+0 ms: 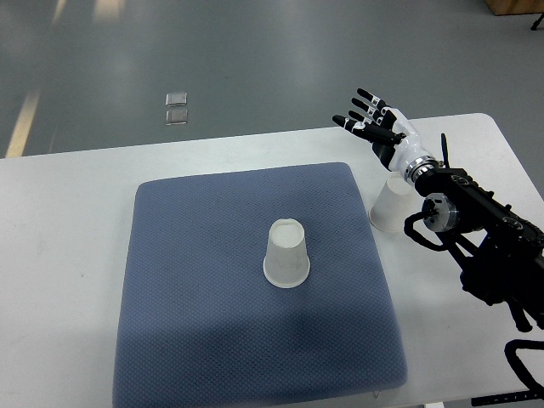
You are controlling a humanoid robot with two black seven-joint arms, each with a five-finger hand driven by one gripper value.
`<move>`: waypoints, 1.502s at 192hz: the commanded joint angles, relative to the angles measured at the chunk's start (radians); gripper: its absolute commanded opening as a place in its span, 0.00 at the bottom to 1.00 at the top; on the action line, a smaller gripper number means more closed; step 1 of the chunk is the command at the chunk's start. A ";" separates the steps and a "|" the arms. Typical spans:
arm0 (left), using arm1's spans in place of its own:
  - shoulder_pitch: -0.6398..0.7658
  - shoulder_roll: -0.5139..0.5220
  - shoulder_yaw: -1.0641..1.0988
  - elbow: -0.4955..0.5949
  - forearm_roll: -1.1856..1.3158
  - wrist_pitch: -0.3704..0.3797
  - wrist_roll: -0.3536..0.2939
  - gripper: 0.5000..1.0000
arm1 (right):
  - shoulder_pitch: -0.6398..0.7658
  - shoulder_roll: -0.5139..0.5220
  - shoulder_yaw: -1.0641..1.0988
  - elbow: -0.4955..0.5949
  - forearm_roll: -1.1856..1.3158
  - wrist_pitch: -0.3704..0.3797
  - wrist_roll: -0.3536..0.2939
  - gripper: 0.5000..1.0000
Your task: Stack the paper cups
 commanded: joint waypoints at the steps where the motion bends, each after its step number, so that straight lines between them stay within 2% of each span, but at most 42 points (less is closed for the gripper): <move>1: 0.000 0.000 0.001 -0.005 0.001 -0.001 0.000 1.00 | 0.001 -0.001 0.003 0.000 0.000 0.001 0.001 0.86; 40: 0.000 0.000 0.000 0.001 0.001 -0.001 0.000 1.00 | 0.004 -0.001 0.007 0.000 0.002 0.027 0.001 0.86; 109: 0.000 0.000 0.001 -0.001 0.001 -0.001 0.000 1.00 | 0.006 -0.007 0.010 0.000 -0.002 0.021 0.002 0.86; 153: 0.000 0.000 0.001 -0.001 0.001 -0.001 0.000 1.00 | 0.041 -0.092 -0.002 0.005 -0.011 0.044 0.001 0.86; 180: 0.000 0.000 0.001 -0.001 0.001 -0.001 0.000 1.00 | 0.050 -0.187 -0.007 0.018 -0.071 0.151 -0.001 0.86; 206: 0.000 0.000 0.000 -0.001 0.001 -0.001 0.000 1.00 | 0.072 -0.277 -0.007 0.021 -0.262 0.287 0.001 0.85; 232: 0.000 0.000 0.001 -0.001 0.001 -0.001 0.000 1.00 | 0.087 -0.343 -0.020 0.051 -0.413 0.387 0.002 0.85; 250: 0.000 0.000 0.001 -0.001 0.001 -0.001 0.000 1.00 | 0.112 -0.440 -0.111 0.100 -0.498 0.453 0.041 0.85; 264: 0.000 0.000 0.001 -0.001 0.001 -0.001 0.000 1.00 | 0.155 -0.529 -0.227 0.147 -0.538 0.487 0.073 0.85; 288: 0.000 0.000 0.000 -0.001 0.001 -0.001 0.000 1.00 | 0.224 -0.624 -0.396 0.224 -0.621 0.488 0.097 0.85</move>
